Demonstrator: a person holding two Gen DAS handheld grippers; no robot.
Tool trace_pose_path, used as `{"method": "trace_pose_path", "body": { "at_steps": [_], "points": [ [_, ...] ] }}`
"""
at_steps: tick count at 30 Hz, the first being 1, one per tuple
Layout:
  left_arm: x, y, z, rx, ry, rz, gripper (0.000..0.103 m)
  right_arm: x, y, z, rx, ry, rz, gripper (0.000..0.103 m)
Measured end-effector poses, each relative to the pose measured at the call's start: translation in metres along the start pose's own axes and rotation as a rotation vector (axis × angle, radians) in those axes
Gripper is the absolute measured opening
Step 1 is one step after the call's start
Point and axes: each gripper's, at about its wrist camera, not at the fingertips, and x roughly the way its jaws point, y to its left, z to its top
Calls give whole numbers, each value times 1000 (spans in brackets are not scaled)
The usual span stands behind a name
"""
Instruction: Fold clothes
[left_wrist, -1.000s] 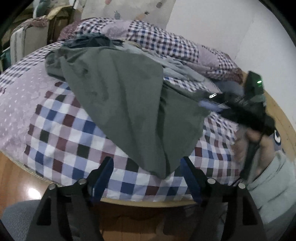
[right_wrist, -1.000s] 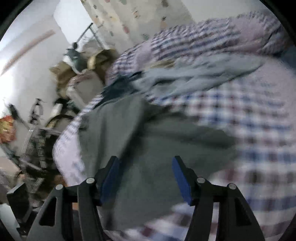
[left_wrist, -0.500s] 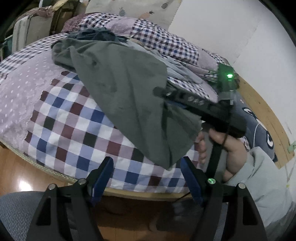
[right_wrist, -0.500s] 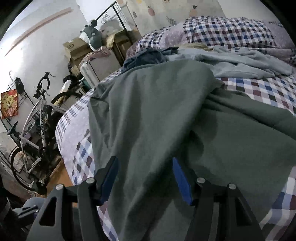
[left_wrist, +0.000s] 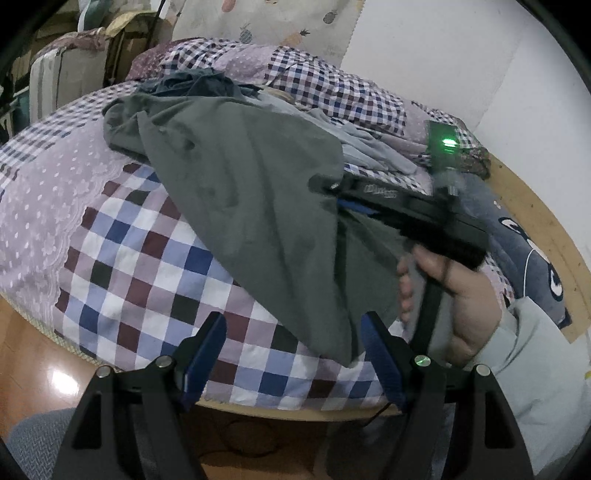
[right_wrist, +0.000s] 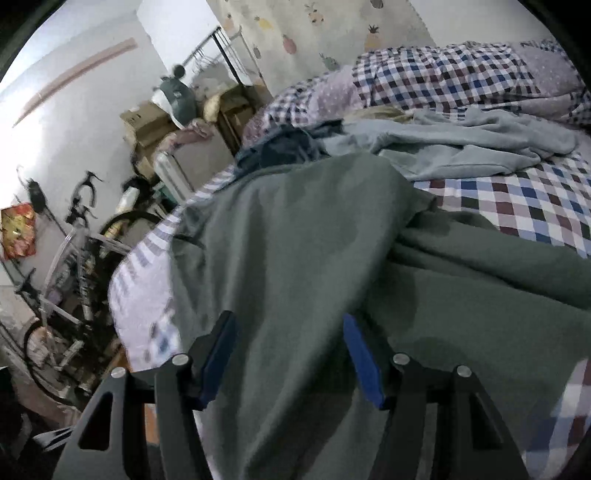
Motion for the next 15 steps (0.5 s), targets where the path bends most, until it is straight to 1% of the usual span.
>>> {"method": "trace_pose_path", "body": {
  "at_steps": [1, 2, 3, 4, 6, 10, 12, 15],
  "points": [
    [1, -2, 0, 9, -8, 10, 79, 7, -1, 0, 5, 17, -11, 42],
    [1, -4, -1, 17, -17, 21, 79, 13, -2, 0, 13, 36, -19, 31],
    [2, -6, -1, 26, -25, 31, 79, 16, 0, -1, 13, 52, -17, 5],
    [2, -9, -2, 35, -33, 42, 79, 18, 2, -2, 7, 67, -11, 1],
    [3, -13, -3, 52, -50, 63, 79, 9, 15, -1, -35, 63, 59, 1],
    [6, -21, -4, 86, -83, 105, 79, -19, 50, -1, -141, 49, 254, 1],
    [8, -25, -4, 94, -101, 119, 79, -32, 65, -5, -197, 63, 359, 1],
    [13, -28, -1, 97, -128, 134, 79, -47, 78, -12, -249, 94, 532, 2]
  ]
}}
